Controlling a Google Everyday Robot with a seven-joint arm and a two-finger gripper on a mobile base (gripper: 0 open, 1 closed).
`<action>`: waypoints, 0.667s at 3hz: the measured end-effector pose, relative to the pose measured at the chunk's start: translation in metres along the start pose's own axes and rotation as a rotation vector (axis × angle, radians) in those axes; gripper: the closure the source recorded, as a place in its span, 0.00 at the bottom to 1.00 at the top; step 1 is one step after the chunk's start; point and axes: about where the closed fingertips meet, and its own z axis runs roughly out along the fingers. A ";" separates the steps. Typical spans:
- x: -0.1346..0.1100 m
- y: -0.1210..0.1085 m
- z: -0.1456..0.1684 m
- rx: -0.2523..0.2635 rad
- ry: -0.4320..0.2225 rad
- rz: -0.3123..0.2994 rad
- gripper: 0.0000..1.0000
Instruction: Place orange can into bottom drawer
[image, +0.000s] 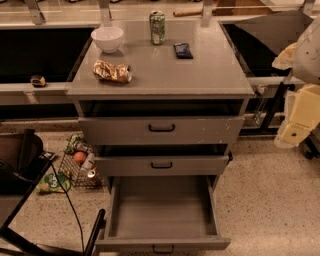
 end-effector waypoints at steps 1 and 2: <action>0.000 0.000 0.000 0.000 0.000 0.000 0.00; -0.006 -0.010 0.006 0.051 -0.036 0.041 0.00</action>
Offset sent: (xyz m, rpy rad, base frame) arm 0.0401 0.0083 -0.0109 0.1078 -0.1455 -0.1244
